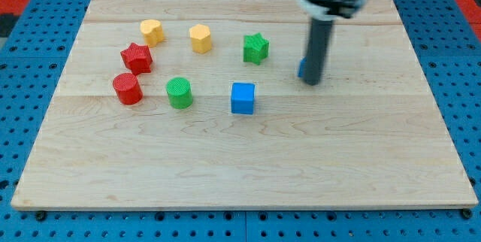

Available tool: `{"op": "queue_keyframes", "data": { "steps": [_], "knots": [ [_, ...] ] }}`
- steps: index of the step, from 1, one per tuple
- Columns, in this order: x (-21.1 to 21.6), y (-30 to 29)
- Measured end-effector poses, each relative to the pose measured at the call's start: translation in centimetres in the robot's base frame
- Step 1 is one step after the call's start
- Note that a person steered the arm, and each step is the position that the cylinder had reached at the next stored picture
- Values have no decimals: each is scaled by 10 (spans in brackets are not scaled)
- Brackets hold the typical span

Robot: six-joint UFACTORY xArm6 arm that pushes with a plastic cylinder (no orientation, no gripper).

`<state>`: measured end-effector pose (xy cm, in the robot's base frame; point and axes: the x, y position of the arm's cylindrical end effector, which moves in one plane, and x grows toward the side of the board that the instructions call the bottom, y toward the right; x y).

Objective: Place the blue blocks on the top right side of the green star

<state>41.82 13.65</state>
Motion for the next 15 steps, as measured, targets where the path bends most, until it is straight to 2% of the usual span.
{"op": "queue_keyframes", "data": {
  "steps": [1,2,3,5,6,7,8,9,10,11,13,15],
  "knots": [
    [88,4],
    [127,-94],
    [115,-191],
    [31,-169],
    [31,-130],
    [56,-110],
    [84,-129],
    [60,-66],
    [18,-12],
    [-32,-12],
    [-95,-12],
    [-65,-52]
  ]
}}
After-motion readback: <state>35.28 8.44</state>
